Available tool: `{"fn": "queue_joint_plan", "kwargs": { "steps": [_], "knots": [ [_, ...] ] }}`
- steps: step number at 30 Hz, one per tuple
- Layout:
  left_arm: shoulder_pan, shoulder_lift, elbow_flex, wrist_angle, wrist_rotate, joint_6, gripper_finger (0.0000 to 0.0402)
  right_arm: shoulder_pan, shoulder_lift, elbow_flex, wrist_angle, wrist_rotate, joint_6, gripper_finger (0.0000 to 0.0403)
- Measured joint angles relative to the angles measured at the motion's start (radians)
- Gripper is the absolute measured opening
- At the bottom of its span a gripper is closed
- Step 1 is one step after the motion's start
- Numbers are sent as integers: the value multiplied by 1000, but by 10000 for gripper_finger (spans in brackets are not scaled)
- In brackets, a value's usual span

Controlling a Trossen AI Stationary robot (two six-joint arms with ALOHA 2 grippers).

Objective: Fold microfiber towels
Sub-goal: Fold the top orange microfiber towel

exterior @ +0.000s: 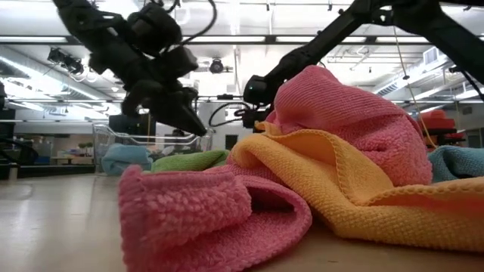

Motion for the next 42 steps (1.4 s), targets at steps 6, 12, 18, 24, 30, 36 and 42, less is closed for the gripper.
{"fn": "queue_joint_plan", "kwargs": {
  "steps": [6, 12, 18, 24, 30, 36, 42],
  "knots": [
    [-4, -95, -70, 33, 0, -23, 29, -1, 23, 8, 6, 15, -9, 158],
    [-5, -162, -125, 81, 0, -31, 30, -2, 57, 11, 15, -16, -26, 139],
    [-5, -182, -142, 83, -1, -49, 29, 19, 51, 8, 30, -15, -26, 39],
    [-5, -182, -146, 81, -1, -50, 23, 35, -4, 3, 70, -25, -21, 9],
    [-9, -182, -146, 80, -1, -55, 30, 29, -64, 4, 146, -35, 22, 7],
    [-10, -182, -146, 78, 0, -76, 26, 13, -73, 5, 299, -124, 78, 7],
    [-10, -182, -146, 68, 0, -77, 21, 12, -73, 5, 393, -127, 108, 6]
  ]
}}
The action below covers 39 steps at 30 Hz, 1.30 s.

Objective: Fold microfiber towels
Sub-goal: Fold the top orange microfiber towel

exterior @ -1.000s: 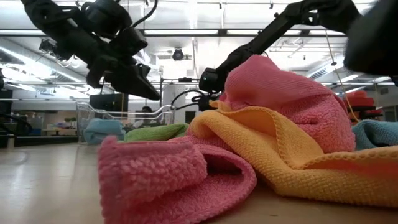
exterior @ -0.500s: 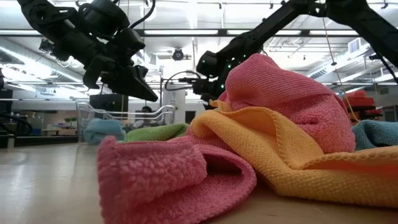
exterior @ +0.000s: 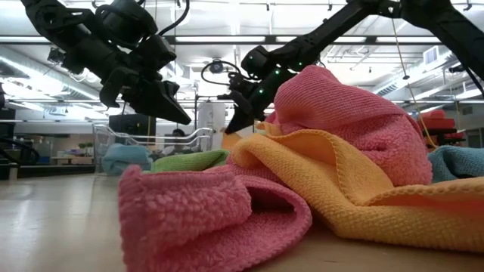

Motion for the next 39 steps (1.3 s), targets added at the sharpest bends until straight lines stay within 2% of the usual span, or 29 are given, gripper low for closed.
{"fn": "queue_joint_plan", "kwargs": {
  "steps": [7, 10, 19, 25, 32, 39],
  "knots": [
    [0, 0, 0, 2, 0, 1, 31, -15, 0, 0, -6, 11, -13, 8],
    [0, 0, 0, 2, 0, 1, 29, -20, 10, 0, 12, 9, -21, 20],
    [0, 0, 1, -1, 0, 0, 19, -19, 72, 0, 32, -13, 6, 93],
    [-6, 0, 1, -8, 0, 1, 28, -14, 34, 0, -91, -41, -33, 149],
    [-5, 0, 1, -6, 0, 2, 21, 107, 47, 1, -201, -73, -91, 171],
    [-6, 1, 1, -16, 0, -4, 24, 229, 47, 0, -212, -24, -131, 180]
  ]
}}
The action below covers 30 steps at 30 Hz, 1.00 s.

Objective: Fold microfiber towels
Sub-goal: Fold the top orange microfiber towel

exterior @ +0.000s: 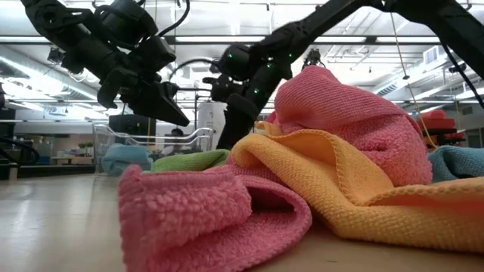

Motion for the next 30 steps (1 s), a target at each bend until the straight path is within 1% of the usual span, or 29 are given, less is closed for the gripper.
{"fn": "queue_joint_plan", "kwargs": {
  "steps": [4, 8, 12, 18, 22, 26, 30],
  "knots": [
    [0, 0, 0, -8, 0, -12, 30, 43, 0, 0, 0, 25, 1, 181],
    [-1, 0, 0, -14, 0, -21, 31, 63, 0, -1, 4, 50, 27, 180],
    [-1, 0, 0, -14, 0, -30, 25, 67, -2, -85, 137, 65, 47, 180],
    [0, 0, 0, -21, 0, -47, 28, 87, -1, -163, 226, 66, 31, 179],
    [0, 0, 0, -20, 0, -46, 31, 114, -1, -181, 272, 66, -8, 179],
    [0, 0, 0, -20, 0, -46, 26, 129, -1, -203, 302, 135, -48, 179],
    [0, 0, 0, -23, 0, -46, 21, 139, -1, -222, 323, 182, -64, 179]
  ]
}}
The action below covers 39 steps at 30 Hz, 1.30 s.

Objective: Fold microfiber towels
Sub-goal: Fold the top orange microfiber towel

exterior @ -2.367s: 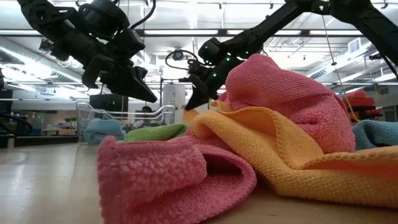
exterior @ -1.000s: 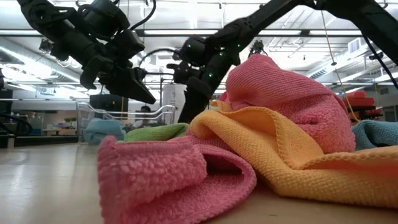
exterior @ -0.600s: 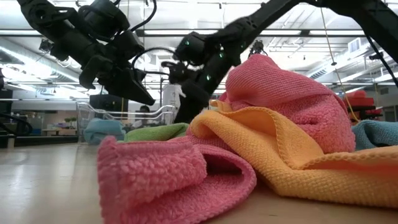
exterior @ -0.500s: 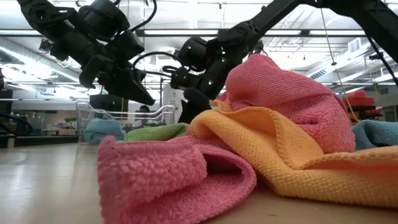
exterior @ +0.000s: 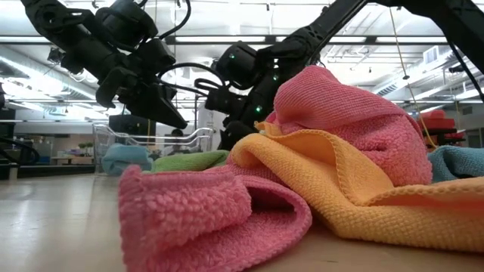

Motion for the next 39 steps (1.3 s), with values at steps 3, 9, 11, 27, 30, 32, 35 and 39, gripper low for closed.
{"fn": "queue_joint_plan", "kwargs": {
  "steps": [3, 9, 11, 27, 30, 32, 35, 39],
  "knots": [
    [0, 0, 0, -1, 0, 0, 24, 1, 0, -6, 0, 20, -7, 179],
    [0, 0, 0, -1, 0, 0, 31, 0, 0, -6, 9, 26, -25, 173],
    [0, 0, 0, -1, 0, 0, 31, 0, 0, -6, 11, 30, -26, 160],
    [0, 0, 0, -7, 0, -6, 29, -15, 0, -6, 8, 12, -19, 39],
    [0, 0, 0, -14, 0, -8, 31, -20, -8, -7, -1, 12, -2, 39],
    [0, 0, 0, -13, 0, -9, 30, -22, -25, -7, -8, 15, 3, 39],
    [0, 0, 0, -16, 0, -9, 26, -23, -54, -6, -22, 27, 6, 38],
    [0, 0, 0, -18, 0, -9, 24, -22, -85, -5, -73, 53, 8, 38]
  ]
}}
